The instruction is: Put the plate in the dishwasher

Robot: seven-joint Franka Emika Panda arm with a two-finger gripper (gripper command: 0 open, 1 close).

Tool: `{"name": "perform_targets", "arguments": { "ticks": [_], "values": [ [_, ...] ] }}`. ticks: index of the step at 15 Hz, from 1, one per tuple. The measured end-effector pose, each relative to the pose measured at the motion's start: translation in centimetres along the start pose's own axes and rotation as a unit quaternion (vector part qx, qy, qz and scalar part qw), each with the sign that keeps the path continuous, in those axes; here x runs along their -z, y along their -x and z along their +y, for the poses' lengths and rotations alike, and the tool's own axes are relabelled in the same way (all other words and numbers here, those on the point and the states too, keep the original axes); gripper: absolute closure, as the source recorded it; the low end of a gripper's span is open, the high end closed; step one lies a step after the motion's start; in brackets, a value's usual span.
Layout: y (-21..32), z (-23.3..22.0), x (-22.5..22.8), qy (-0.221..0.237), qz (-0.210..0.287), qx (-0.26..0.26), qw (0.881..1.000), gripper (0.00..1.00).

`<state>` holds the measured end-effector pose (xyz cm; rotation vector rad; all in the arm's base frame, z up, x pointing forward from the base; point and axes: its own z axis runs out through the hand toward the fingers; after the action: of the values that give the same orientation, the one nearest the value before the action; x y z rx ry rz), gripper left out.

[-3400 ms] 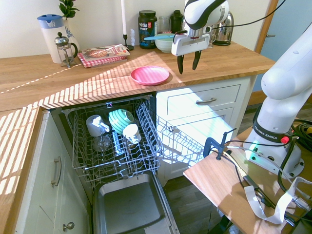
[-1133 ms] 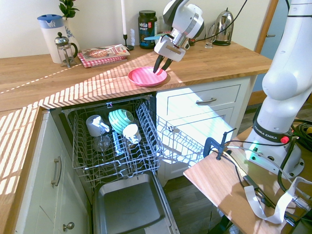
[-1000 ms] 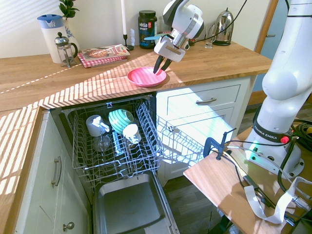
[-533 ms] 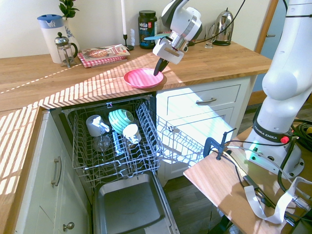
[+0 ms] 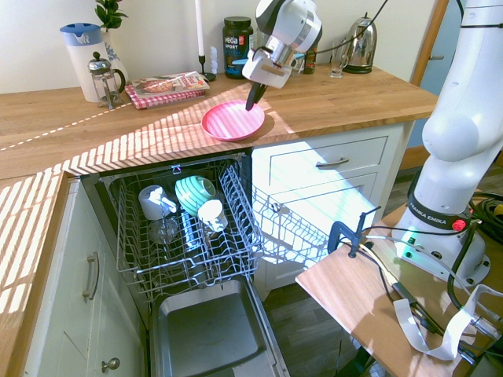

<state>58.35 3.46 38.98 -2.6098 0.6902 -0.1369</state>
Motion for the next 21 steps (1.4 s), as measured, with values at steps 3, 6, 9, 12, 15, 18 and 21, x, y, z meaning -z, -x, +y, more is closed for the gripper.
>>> {"name": "perform_targets", "arguments": {
  "ticks": [3,6,9,12,15,18,21],
  "values": [
    [1.3,-8.5,4.7,0.041,0.035,0.072,0.996,1.0],
    [9.5,-17.5,3.1,0.087,0.089,0.149,0.981,1.0],
    [22.8,-21.1,-1.9,0.12,0.146,0.221,0.957,1.0],
    [31.0,-21.0,-6.3,0.15,0.2,0.26,0.933,1.0],
    [36.2,-24.9,-9.9,0.185,0.277,0.283,0.899,1.0],
    [39.8,-24.6,-19.7,0.244,0.352,0.324,0.843,1.0],
    [41.1,-23.5,-29.4,0.295,0.358,0.348,0.815,1.0]
  ]
}}
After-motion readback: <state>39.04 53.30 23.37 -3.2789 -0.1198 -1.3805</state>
